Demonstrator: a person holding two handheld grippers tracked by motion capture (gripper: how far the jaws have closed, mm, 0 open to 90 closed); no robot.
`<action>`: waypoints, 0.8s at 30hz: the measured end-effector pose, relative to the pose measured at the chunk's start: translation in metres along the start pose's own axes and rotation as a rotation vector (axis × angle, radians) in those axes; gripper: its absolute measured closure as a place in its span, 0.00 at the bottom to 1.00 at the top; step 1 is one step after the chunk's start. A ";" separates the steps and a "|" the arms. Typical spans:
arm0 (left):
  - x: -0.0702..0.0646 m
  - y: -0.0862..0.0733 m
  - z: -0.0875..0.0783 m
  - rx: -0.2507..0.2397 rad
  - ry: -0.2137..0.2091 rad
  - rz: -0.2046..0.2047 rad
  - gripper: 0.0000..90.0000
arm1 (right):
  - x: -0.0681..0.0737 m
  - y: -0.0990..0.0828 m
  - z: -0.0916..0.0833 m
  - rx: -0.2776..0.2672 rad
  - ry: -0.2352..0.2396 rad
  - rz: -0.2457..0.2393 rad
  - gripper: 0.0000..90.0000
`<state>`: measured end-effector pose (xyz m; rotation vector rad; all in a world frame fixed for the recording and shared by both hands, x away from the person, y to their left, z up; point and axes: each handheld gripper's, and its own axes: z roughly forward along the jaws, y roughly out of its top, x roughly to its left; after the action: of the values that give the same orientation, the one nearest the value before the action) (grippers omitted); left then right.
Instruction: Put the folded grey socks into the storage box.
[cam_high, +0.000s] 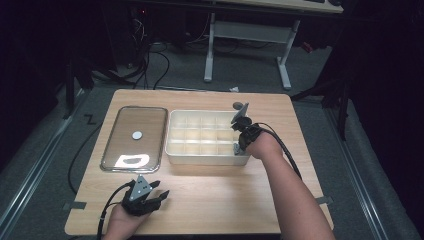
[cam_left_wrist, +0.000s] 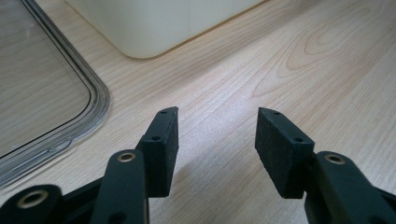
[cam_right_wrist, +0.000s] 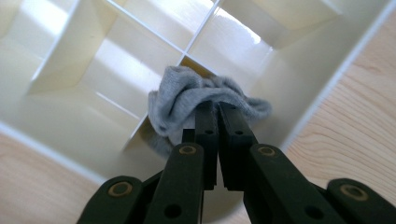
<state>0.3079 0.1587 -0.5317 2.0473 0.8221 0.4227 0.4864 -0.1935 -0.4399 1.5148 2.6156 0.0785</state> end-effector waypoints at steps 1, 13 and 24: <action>0.000 0.000 0.000 0.001 -0.002 -0.003 0.56 | 0.001 0.001 0.003 0.008 0.007 0.016 0.99; -0.001 0.000 0.000 0.002 -0.002 -0.001 0.56 | 0.008 0.019 0.028 0.122 -0.008 -0.004 1.00; -0.001 0.000 0.000 -0.001 -0.002 0.000 0.56 | 0.001 0.007 0.012 0.052 0.024 0.007 0.99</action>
<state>0.3077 0.1580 -0.5315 2.0464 0.8208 0.4210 0.4937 -0.1895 -0.4514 1.5493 2.6510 0.0295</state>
